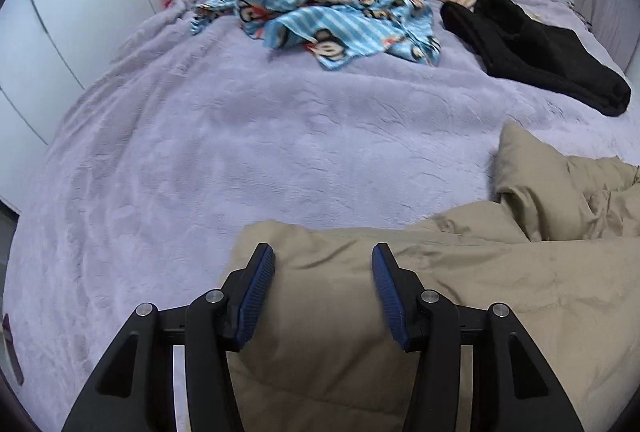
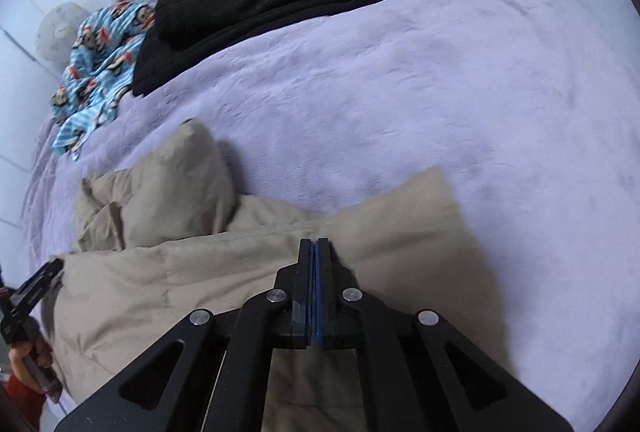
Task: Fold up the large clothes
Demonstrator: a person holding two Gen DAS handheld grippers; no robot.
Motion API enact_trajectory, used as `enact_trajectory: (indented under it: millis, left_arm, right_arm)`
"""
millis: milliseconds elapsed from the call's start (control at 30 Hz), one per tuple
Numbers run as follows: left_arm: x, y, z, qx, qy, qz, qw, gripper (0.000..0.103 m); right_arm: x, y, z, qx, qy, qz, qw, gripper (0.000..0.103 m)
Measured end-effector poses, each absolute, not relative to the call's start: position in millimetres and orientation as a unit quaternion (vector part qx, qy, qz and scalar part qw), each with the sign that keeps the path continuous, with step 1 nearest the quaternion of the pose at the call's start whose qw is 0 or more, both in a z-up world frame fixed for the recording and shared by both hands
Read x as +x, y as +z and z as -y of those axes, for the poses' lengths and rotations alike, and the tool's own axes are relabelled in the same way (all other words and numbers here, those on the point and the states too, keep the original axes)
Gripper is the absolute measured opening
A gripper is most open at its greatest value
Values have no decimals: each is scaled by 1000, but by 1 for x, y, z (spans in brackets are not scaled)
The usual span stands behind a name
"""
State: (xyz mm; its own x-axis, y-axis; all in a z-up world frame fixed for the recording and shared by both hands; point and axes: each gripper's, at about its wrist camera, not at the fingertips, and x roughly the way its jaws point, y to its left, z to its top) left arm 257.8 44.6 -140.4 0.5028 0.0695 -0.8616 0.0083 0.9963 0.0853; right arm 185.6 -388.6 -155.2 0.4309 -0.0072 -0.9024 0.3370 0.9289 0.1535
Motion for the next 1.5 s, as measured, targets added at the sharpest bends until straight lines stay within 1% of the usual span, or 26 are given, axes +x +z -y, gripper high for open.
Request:
enact_trajectory:
  millis: [100, 200, 333, 400, 433, 467, 600, 800, 1100, 1133, 1167, 1200, 1233, 1300, 1500]
  left_arm:
    - [258, -153, -73, 31, 44, -519, 853, 54]
    - [268, -182, -88, 0, 46, -551, 833, 60]
    - [277, -191, -80, 18, 63, -555, 829, 61]
    - [276, -184, -76, 32, 71, -557, 827, 61]
    - [272, -178, -75, 36, 72, -556, 827, 61]
    - [267, -171, -75, 38, 71, -554, 829, 61]
    - [249, -144, -75, 45, 64, -550, 831, 61]
    - [216, -119, -67, 50, 49, -567, 821, 61]
    - [154, -97, -53, 22, 13, -587, 809, 61]
    - [147, -93, -53, 17, 11, -587, 809, 62]
    - [141, -90, -52, 13, 9, -586, 810, 69]
    - [135, -87, -51, 10, 7, -585, 811, 93]
    - [128, -83, -51, 8, 8, -579, 815, 103]
    - [115, -76, -49, 13, 6, -571, 821, 103]
    - [92, -74, -50, 9, -6, -585, 811, 103]
  right_arm:
    - [160, -150, 416, 163, -143, -508, 834, 0]
    - [162, -173, 427, 176, -139, -536, 814, 0]
    - [177, -198, 430, 179, -146, -550, 803, 0]
    - [183, -196, 426, 170, -154, -557, 798, 0]
    - [184, -191, 424, 163, -156, -559, 798, 2]
    - [182, -184, 421, 159, -154, -557, 801, 4]
    - [162, -152, 414, 158, -145, -535, 817, 4]
    - [111, -121, 400, 202, -124, -523, 819, 4]
    - [40, -110, 358, 248, -105, -533, 802, 4]
    - [33, -110, 355, 252, -105, -535, 800, 4]
    - [25, -111, 351, 258, -105, -538, 796, 4]
    - [18, -111, 348, 264, -104, -541, 792, 4]
    - [12, -113, 346, 267, -103, -543, 790, 4]
    - [-1, -113, 340, 271, -103, -546, 786, 5]
    - [-31, -113, 328, 287, -102, -547, 779, 5]
